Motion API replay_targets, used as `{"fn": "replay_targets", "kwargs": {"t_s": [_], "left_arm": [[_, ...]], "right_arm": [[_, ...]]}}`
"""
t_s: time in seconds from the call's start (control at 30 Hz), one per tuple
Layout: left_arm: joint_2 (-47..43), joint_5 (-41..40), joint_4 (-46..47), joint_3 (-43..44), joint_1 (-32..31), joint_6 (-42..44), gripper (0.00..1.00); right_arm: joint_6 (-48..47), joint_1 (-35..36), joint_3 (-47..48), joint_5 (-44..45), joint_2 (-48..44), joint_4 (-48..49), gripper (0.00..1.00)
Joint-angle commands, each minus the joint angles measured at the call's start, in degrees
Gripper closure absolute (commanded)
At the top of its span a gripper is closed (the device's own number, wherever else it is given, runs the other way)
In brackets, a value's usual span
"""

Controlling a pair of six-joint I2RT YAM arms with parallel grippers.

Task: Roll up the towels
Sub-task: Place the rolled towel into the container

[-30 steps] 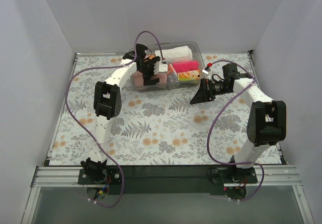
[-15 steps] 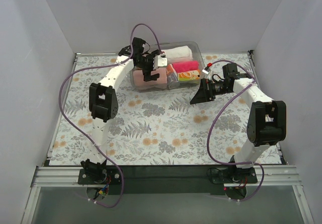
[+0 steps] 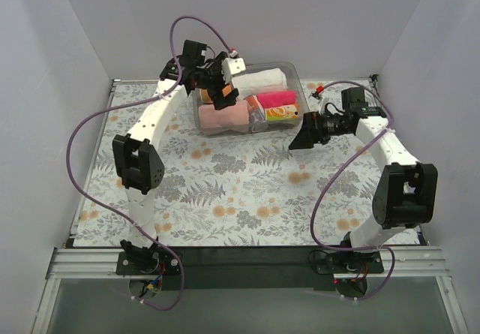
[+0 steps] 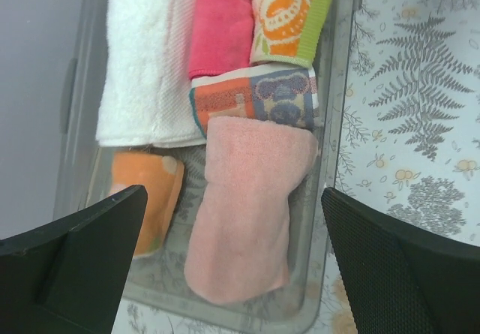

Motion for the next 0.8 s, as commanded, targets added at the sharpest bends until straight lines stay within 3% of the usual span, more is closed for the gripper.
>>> {"fn": "replay_targets", "kwargs": {"t_s": [0.0,0.13,0.3,0.43,0.77], "left_arm": [[-9.1,-4.8,3.6,-1.9,0.4,-12.6,0.02],[-11.8,-7.1,-0.1,-3.6,1.8,-20.3,0.02],[-17.3,-3.3,-1.3,-16.0,7.3,-28.0,0.02],[-24.9,-3.9,1.6,-28.2,12.7,-28.8,0.02],[-40.4,-6.7,5.5,-51.1,16.1,-27.0,0.02]], "right_arm": [[-0.7,-2.2,2.4,4.4,-4.3,-0.5,0.02],[-0.8,-6.8,2.4,7.2,-7.6,-1.7,0.02],[-3.6,-12.5,2.7,10.8,-9.8,-5.2,0.02],[-5.1,-13.9,1.6,18.8,-10.6,-7.2,0.02],[-7.5,-13.9,-11.3,21.8,-17.7,-7.8,0.02]]}}
